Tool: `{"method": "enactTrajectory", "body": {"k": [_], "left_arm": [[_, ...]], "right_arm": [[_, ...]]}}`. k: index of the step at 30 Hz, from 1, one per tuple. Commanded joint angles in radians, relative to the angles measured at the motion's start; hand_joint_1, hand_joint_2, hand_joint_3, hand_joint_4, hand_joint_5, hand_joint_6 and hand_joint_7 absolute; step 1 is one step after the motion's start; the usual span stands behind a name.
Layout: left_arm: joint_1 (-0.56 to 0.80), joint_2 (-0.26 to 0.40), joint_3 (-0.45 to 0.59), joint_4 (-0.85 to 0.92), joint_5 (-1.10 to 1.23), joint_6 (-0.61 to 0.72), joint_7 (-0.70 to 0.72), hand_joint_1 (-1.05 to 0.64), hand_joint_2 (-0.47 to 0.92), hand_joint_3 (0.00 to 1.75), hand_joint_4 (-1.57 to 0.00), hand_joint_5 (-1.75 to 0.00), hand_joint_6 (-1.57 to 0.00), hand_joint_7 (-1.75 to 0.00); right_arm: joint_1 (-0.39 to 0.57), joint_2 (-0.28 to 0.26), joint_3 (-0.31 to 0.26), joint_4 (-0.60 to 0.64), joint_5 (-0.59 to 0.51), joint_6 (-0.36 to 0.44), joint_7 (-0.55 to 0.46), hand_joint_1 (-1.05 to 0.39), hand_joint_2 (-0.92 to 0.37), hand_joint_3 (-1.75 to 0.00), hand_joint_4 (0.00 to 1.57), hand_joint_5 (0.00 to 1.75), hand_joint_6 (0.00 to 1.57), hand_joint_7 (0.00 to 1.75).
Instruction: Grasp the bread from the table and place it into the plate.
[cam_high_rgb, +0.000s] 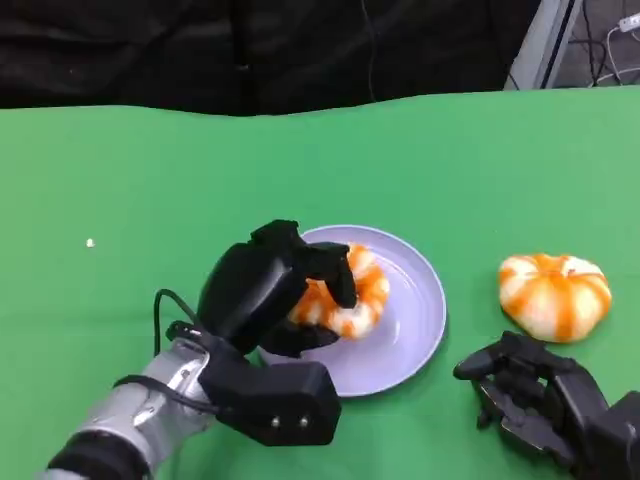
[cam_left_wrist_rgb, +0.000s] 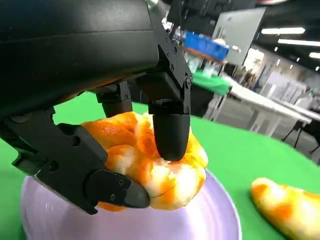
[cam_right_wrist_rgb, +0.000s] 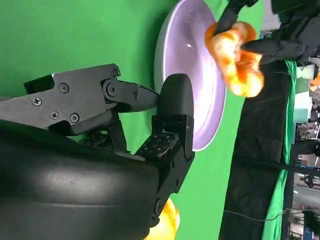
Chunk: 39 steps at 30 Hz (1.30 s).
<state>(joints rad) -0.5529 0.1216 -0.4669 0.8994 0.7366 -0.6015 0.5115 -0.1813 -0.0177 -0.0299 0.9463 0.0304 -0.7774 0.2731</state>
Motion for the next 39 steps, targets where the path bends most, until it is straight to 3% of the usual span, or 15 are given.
{"method": "enactTrajectory", "body": {"k": [1,3,7,11,12,13,15,17,20,26,29,30,34,39], "left_arm": [[-0.050,0.001,-0.011,0.047,0.001,-0.012,0.024,-0.05,0.69,0.53,-0.66,-1.75,-0.72,-1.35],[-0.070,-0.007,-0.013,0.082,-0.012,-0.006,-0.013,-0.05,0.72,0.51,-0.65,-1.75,-0.72,-1.33],[-0.100,-0.016,-0.019,0.140,-0.026,-0.009,-0.063,-0.04,0.83,0.29,-0.66,-1.63,-0.78,-1.13],[-0.110,-0.025,-0.018,0.161,-0.041,0.005,-0.103,-0.06,0.91,0.10,-0.72,-1.26,-0.99,-0.41],[-0.113,-0.024,-0.018,0.162,-0.048,0.005,-0.128,-0.07,0.92,0.09,-0.72,-1.22,-1.01,-0.33],[-0.115,-0.022,-0.019,0.163,-0.053,0.004,-0.147,-0.13,0.92,0.14,-0.75,-0.94,-0.96,-0.18],[-0.121,-0.019,-0.022,0.164,-0.056,0.002,-0.178,-0.16,0.92,0.16,-0.79,-0.76,-0.95,-0.08],[-0.125,-0.016,-0.028,0.164,-0.050,0.007,-0.194,-0.29,0.92,0.19,-0.79,-0.26,-0.72,-0.02],[-0.123,-0.015,-0.030,0.153,-0.050,0.027,-0.219,-0.41,0.92,0.23,-0.70,-0.05,-0.59,0.00],[-0.111,-0.014,-0.045,0.108,-0.035,0.097,-0.226,-0.74,0.92,0.50,-0.50,-0.01,-0.47,0.00],[-0.107,-0.012,-0.046,0.091,-0.039,0.118,-0.246,-0.77,0.92,0.54,-0.49,0.00,-0.46,0.00],[-0.106,-0.010,-0.046,0.083,-0.041,0.128,-0.260,-0.85,0.92,0.65,-0.35,0.00,-0.35,0.00],[-0.104,0.000,-0.045,0.058,-0.054,0.157,-0.338,-0.96,0.92,0.81,-0.15,0.00,-0.19,0.00],[-0.096,0.008,-0.032,0.038,-0.094,0.170,-0.431,-1.02,0.92,0.88,-0.07,0.00,-0.14,0.00]], "right_arm": [[0.017,-0.004,0.003,0.006,-0.004,0.013,0.000,-0.23,-0.92,-0.49,0.66,1.75,0.77,0.98],[0.016,-0.003,0.004,0.006,-0.006,0.015,-0.004,-0.24,-0.92,-0.49,0.66,1.75,0.77,0.98],[0.015,-0.001,0.005,0.006,-0.010,0.017,-0.009,-0.25,-0.92,-0.48,0.67,1.75,0.77,0.98],[0.017,-0.002,0.006,0.002,-0.015,0.018,-0.016,-0.26,-0.92,-0.47,0.67,1.75,0.77,0.99],[0.019,-0.002,0.007,0.000,-0.016,0.018,-0.017,-0.26,-0.92,-0.47,0.67,1.75,0.78,0.99],[0.020,-0.002,0.007,-0.001,-0.016,0.018,-0.017,-0.26,-0.92,-0.47,0.67,1.75,0.77,0.99],[0.019,-0.002,0.007,0.001,-0.016,0.014,-0.016,-0.26,-0.92,-0.47,0.67,1.75,0.77,0.98],[0.018,-0.003,0.008,0.003,-0.018,0.014,-0.019,-0.27,-0.92,-0.47,0.67,1.75,0.78,0.99],[0.019,-0.003,0.008,0.001,-0.015,0.015,-0.015,-0.26,-0.92,-0.47,0.66,1.75,0.77,0.99],[0.022,-0.001,0.004,-0.007,-0.003,0.028,-0.004,-0.23,-0.92,-0.49,0.65,1.74,0.77,0.98],[0.023,-0.002,0.005,-0.007,-0.006,0.026,-0.005,-0.23,-0.92,-0.49,0.65,1.74,0.77,0.97],[0.022,-0.002,0.006,-0.007,-0.008,0.026,-0.005,-0.23,-0.92,-0.49,0.65,1.74,0.77,0.97],[0.022,-0.003,0.008,-0.011,-0.012,0.033,-0.009,-0.23,-0.92,-0.50,0.65,1.74,0.78,0.96],[0.020,-0.005,0.008,-0.004,-0.015,0.024,-0.008,-0.25,-0.92,-0.49,0.65,1.74,0.78,0.96]]}}
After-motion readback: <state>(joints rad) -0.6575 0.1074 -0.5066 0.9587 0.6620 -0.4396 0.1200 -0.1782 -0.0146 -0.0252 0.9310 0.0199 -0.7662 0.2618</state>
